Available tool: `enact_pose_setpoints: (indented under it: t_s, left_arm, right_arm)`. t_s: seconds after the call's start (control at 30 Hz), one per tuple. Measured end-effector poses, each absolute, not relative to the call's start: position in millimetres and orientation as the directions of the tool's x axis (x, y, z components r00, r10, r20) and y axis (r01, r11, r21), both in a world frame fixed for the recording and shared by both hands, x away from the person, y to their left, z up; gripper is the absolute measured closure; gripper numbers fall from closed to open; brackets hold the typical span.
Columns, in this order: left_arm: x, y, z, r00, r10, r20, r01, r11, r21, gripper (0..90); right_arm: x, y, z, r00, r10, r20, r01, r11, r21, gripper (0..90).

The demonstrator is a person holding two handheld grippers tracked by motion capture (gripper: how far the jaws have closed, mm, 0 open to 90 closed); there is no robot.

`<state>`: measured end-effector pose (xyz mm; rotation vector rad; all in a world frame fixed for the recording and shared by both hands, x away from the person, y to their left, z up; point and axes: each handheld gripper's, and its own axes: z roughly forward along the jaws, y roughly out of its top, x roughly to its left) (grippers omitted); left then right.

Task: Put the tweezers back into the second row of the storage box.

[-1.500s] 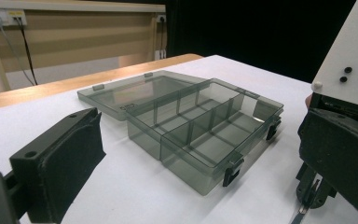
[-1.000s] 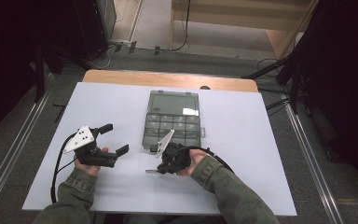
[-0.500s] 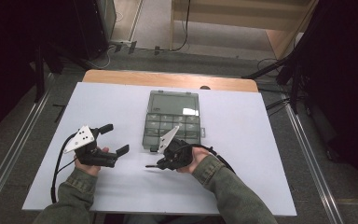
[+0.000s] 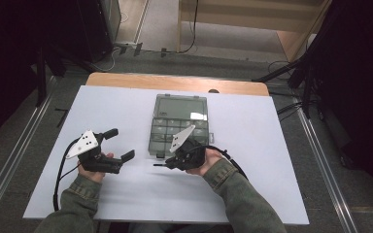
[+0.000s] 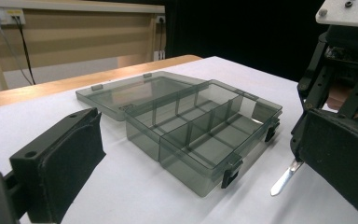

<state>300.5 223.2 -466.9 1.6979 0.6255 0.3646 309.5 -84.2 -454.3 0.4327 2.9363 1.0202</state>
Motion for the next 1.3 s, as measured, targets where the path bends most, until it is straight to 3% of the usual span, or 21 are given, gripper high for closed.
enact_pose_setpoints:
  t_s: [1.3]
  left_arm:
    - [301,222,-468,0.806,0.584,-0.096,0.209,-0.129,0.969,0.0]
  right_arm:
    - [339,-122,-446,-0.889,0.458,0.027,0.333,0.602,0.726,85.5]
